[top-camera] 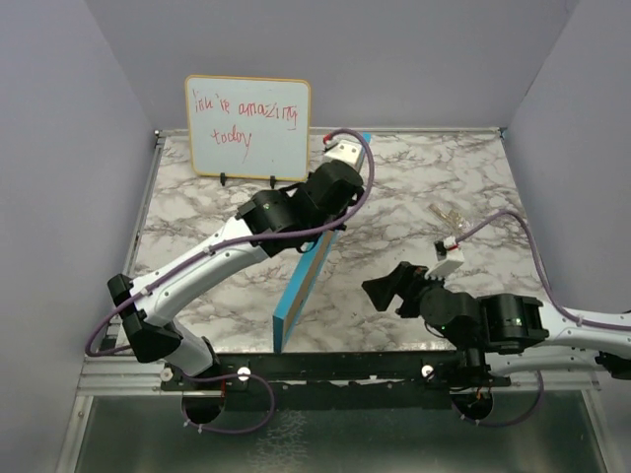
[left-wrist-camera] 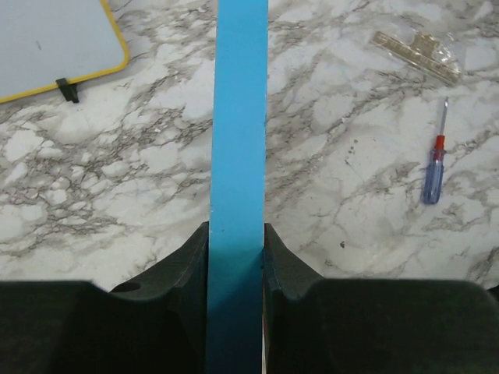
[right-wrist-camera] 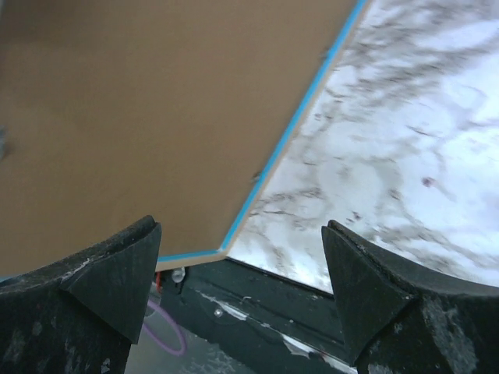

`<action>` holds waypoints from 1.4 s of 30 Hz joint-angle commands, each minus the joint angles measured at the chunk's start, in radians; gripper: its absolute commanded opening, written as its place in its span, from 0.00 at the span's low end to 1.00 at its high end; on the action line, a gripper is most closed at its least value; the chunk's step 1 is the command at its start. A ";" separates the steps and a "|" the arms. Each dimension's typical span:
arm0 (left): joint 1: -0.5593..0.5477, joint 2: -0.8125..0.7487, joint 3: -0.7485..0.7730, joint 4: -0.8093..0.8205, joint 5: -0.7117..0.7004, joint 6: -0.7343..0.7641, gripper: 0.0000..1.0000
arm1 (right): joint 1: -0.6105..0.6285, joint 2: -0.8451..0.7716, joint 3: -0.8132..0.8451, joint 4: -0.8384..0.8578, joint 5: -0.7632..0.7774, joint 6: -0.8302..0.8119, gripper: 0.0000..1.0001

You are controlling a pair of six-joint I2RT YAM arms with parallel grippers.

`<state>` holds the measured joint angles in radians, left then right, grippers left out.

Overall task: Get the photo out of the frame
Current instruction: Turn over the photo frame at the center of the board.

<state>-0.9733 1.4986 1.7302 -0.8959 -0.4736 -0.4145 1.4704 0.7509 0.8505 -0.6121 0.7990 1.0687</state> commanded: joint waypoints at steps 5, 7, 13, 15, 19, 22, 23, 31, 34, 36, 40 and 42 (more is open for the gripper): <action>-0.206 0.131 0.010 0.011 -0.204 -0.101 0.00 | -0.006 -0.081 0.015 -0.666 0.151 0.583 0.88; -0.222 0.152 0.000 0.012 -0.225 -0.113 0.00 | -0.007 -0.077 0.018 -0.733 0.148 0.643 0.88; -0.247 0.179 -0.057 0.025 -0.236 -0.135 0.00 | -0.008 -0.107 -0.029 -0.732 0.142 0.675 0.89; -0.258 0.186 -0.086 0.031 -0.252 -0.152 0.00 | -0.008 -0.129 -0.047 -0.728 0.139 0.692 0.89; -0.271 0.209 -0.143 0.078 -0.248 -0.170 0.00 | -0.008 -0.168 -0.069 -0.677 0.132 0.659 0.89; -0.275 0.250 -0.164 0.095 -0.243 -0.178 0.00 | -0.007 -0.167 -0.056 -0.650 0.134 0.618 0.89; -0.275 0.264 -0.172 0.101 -0.240 -0.176 0.00 | -0.007 -0.161 -0.050 -0.666 0.137 0.623 0.89; -0.275 0.350 -0.267 0.200 -0.253 -0.170 0.00 | -0.008 -0.136 -0.029 -0.702 0.153 0.672 0.90; -0.274 0.402 -0.280 0.228 -0.240 -0.167 0.00 | -0.006 -0.140 -0.042 -0.709 0.158 0.702 0.90; -0.271 0.436 -0.282 0.241 -0.230 -0.168 0.00 | -0.007 -0.146 -0.050 -0.714 0.159 0.716 0.89; -0.272 0.470 -0.295 0.270 -0.215 -0.178 0.00 | -0.007 -0.168 -0.075 -0.744 0.157 0.769 0.90; -0.271 0.477 -0.299 0.276 -0.190 -0.181 0.00 | -0.007 -0.187 -0.093 -0.740 0.156 0.777 0.89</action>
<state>-1.2392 1.9617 1.4300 -0.6590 -0.7261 -0.5495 1.4647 0.5949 0.7898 -1.3163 0.9047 1.7756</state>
